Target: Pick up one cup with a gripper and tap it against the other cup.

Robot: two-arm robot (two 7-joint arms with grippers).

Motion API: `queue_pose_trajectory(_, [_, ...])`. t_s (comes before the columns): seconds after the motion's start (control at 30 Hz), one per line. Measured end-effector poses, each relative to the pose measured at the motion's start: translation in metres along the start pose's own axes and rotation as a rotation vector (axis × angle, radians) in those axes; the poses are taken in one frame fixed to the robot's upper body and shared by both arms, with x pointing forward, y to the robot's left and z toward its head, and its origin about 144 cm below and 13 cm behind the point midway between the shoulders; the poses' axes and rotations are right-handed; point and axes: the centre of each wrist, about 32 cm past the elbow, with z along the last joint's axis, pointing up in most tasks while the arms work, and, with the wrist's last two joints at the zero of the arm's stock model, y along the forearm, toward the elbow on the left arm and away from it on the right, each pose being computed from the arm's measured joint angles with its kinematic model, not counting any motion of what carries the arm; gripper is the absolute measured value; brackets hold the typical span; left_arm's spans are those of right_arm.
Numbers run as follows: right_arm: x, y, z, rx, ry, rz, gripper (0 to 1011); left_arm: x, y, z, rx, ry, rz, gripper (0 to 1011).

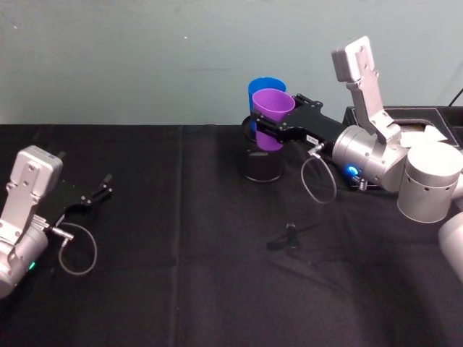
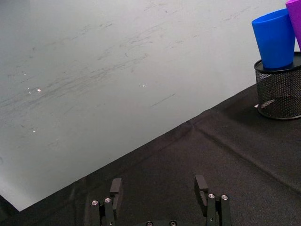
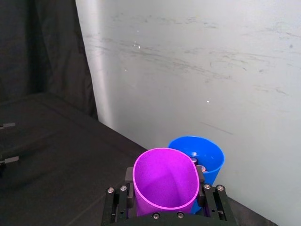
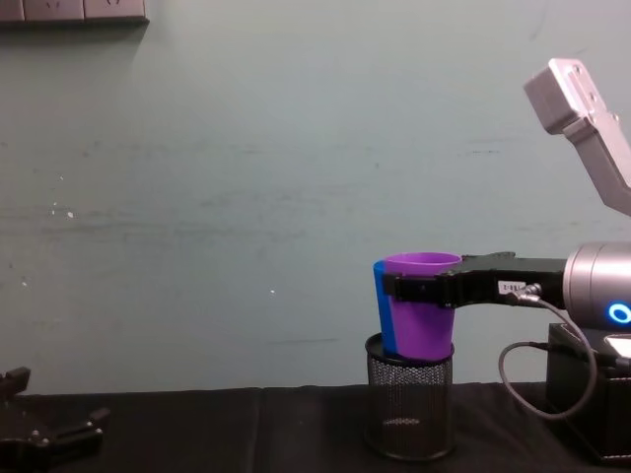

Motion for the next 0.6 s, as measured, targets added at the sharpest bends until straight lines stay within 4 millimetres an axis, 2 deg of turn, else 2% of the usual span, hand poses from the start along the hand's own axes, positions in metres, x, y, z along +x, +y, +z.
queue_pose_trajectory(0.6, [0.0026, 0.0083, 0.003, -0.002, 0.01, -0.001, 721, 0.0, 0.0, 0.0, 0.0, 0.0, 0.0, 1000])
